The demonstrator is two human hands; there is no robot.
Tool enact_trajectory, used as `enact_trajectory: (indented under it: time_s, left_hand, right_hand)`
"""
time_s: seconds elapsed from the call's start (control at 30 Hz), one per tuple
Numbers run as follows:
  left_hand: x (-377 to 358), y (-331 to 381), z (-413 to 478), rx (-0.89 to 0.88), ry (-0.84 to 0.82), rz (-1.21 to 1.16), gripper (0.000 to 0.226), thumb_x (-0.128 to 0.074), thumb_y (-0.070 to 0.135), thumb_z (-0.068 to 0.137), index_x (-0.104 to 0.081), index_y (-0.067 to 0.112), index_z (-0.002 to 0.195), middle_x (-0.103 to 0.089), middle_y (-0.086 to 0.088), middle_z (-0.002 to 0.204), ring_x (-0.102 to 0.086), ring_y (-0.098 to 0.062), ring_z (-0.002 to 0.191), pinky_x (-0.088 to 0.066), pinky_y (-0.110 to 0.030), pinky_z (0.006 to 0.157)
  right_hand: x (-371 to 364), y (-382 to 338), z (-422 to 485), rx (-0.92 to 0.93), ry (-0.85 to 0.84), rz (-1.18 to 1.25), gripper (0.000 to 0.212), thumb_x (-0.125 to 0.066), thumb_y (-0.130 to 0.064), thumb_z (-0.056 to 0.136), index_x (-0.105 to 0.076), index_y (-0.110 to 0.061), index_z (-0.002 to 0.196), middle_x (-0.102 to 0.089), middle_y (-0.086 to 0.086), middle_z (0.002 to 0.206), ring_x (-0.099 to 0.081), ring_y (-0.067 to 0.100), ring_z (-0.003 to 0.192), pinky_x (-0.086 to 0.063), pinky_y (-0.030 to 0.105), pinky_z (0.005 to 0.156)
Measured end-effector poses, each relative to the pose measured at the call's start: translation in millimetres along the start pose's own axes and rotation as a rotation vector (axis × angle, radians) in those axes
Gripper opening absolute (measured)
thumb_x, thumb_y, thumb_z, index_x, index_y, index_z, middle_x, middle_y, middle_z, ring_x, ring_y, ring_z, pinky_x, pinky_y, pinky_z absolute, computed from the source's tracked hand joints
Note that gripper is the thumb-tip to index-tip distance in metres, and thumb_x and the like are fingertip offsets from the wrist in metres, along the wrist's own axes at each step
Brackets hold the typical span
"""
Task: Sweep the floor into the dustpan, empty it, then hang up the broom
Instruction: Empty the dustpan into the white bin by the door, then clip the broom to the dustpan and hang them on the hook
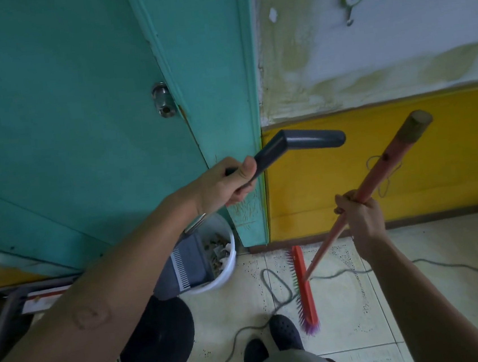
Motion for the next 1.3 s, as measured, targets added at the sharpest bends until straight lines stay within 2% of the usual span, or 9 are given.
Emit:
enact_trajectory:
  time_s: [0.2,0.37,0.5,0.7,0.77,0.87,1.0,1.13,1.3]
  left_hand:
    - [7,35,-15,-0.072,0.201,0.04,0.096,-0.029,0.089,0.07,-0.04,-0.005,0.057,-0.034,-0.004,0.046,-0.029,-0.016,0.039,-0.032,-0.026,0.046]
    - [12,59,-36,-0.11,0.335,0.055,0.085,-0.028,0.088,0.071,-0.04,0.005,0.057,-0.034,0.004,0.046,-0.03,-0.015,0.041,-0.029,-0.027,0.046]
    - [10,82,-56,-0.169,0.399,0.019,0.089,-0.033,0.085,0.075,-0.041,-0.003,0.074,-0.034,-0.001,0.055,-0.031,-0.019,0.05,-0.03,-0.036,0.048]
    - [-1,107,-75,-0.248,0.374,-0.01,0.047,-0.036,0.056,0.091,-0.042,0.01,0.101,-0.039,-0.011,0.074,-0.039,-0.04,0.062,-0.042,-0.058,0.059]
    - [-6,111,-78,-0.268,0.351,0.023,0.036,-0.037,0.054,0.093,-0.038,0.019,0.1,-0.039,-0.007,0.073,-0.04,-0.036,0.061,-0.045,-0.054,0.06]
    - [-18,102,-77,-0.261,0.341,0.02,0.02,-0.043,0.042,0.099,-0.034,0.024,0.099,-0.038,0.006,0.069,-0.037,-0.013,0.052,-0.041,-0.029,0.053]
    - [-40,90,-73,-0.294,0.415,-0.08,0.016,-0.047,0.033,0.098,-0.032,0.027,0.096,-0.039,0.005,0.067,-0.036,-0.006,0.047,-0.037,-0.023,0.045]
    - [-60,91,-59,-0.298,0.489,-0.128,0.018,-0.052,0.025,0.099,-0.034,0.022,0.099,-0.04,0.008,0.062,-0.041,-0.003,0.041,-0.033,-0.016,0.042]
    - [-104,104,-32,-0.306,0.474,-0.174,0.029,-0.06,0.02,0.094,-0.034,0.015,0.106,-0.05,0.009,0.078,-0.048,0.001,0.057,-0.042,-0.016,0.051]
  right_hand:
    - [-8,-21,-8,0.051,-0.018,-0.026,0.023,-0.061,-0.009,0.086,-0.049,-0.014,0.067,-0.05,0.003,0.069,-0.048,0.019,0.07,-0.037,0.035,0.072]
    - [-6,-44,-25,0.146,0.005,-0.079,0.02,-0.06,-0.01,0.088,-0.055,-0.012,0.069,-0.057,0.005,0.069,-0.052,0.017,0.069,-0.038,0.034,0.071]
    - [-1,-62,-39,0.243,-0.014,-0.139,0.023,-0.057,-0.015,0.092,-0.061,-0.006,0.071,-0.065,0.005,0.068,-0.058,0.017,0.07,-0.041,0.033,0.07]
    - [19,-95,-60,0.38,0.023,-0.075,0.031,-0.058,-0.012,0.094,-0.051,-0.014,0.063,-0.053,-0.005,0.056,-0.059,0.023,0.065,-0.05,0.043,0.072]
    - [23,-110,-67,0.418,0.015,-0.096,0.029,-0.058,-0.016,0.094,-0.052,-0.015,0.067,-0.054,-0.01,0.055,-0.06,0.015,0.061,-0.053,0.048,0.075]
    - [26,-131,-83,0.478,-0.005,-0.201,0.028,-0.056,-0.026,0.096,-0.053,-0.016,0.07,-0.055,-0.01,0.061,-0.06,0.006,0.058,-0.054,0.056,0.079]
    - [30,-155,-114,0.536,-0.038,-0.216,0.035,-0.052,-0.034,0.097,-0.05,-0.01,0.071,-0.046,0.004,0.068,-0.054,0.01,0.062,-0.052,0.058,0.081]
    - [24,-167,-143,0.532,-0.103,-0.167,0.026,-0.056,-0.031,0.088,-0.052,-0.014,0.069,-0.045,0.006,0.07,-0.05,0.016,0.067,-0.055,0.051,0.08]
    - [30,-180,-172,0.589,-0.098,-0.136,0.021,-0.056,-0.022,0.086,-0.054,-0.021,0.066,-0.047,-0.001,0.06,-0.048,0.016,0.06,-0.046,0.037,0.063]
Point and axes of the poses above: each hand's wrist, its own z-axis towards the middle knuckle, its own x-axis out of the back of the hand, y = z × x, the point moved 10 cm from there along z, towards the middle knuckle
